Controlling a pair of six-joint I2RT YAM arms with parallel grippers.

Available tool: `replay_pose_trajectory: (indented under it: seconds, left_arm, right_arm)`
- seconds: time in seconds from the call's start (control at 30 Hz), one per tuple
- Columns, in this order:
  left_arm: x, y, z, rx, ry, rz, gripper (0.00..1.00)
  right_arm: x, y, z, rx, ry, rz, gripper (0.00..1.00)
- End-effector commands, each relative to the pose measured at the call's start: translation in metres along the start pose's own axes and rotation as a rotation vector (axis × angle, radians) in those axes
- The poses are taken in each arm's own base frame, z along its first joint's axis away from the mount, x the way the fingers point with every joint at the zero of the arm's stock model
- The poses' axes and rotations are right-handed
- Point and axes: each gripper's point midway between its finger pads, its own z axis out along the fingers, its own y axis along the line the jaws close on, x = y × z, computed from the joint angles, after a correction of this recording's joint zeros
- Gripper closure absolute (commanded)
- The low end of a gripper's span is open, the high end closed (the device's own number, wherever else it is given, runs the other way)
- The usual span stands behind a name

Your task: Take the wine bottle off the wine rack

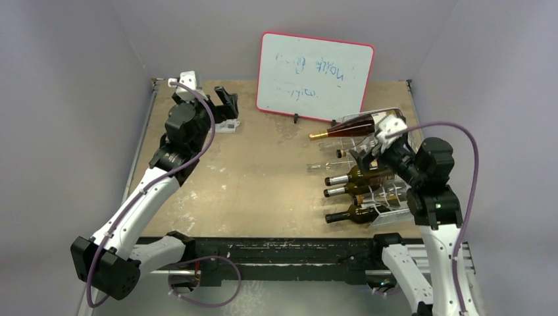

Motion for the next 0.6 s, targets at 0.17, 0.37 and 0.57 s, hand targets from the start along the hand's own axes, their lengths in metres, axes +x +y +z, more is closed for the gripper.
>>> replay_pose_trajectory:
  seconds: [0.17, 0.37, 0.57]
  left_arm:
    - [-0.011, -0.025, -0.007, 0.071, -0.042, -0.03, 0.03]
    - [-0.013, -0.031, -0.011, 0.087, -0.043, -0.028, 0.03]
    - [-0.009, -0.032, -0.011, 0.083, -0.036, -0.017, 0.03]
  right_arm:
    - [0.034, 0.018, -0.01, -0.212, 0.154, -0.624, 0.0]
    - [0.044, -0.003, 0.005, -0.122, 0.215, -0.639, 0.02]
    - [0.053, -0.022, 0.03, -0.098, 0.326, -0.601, 0.08]
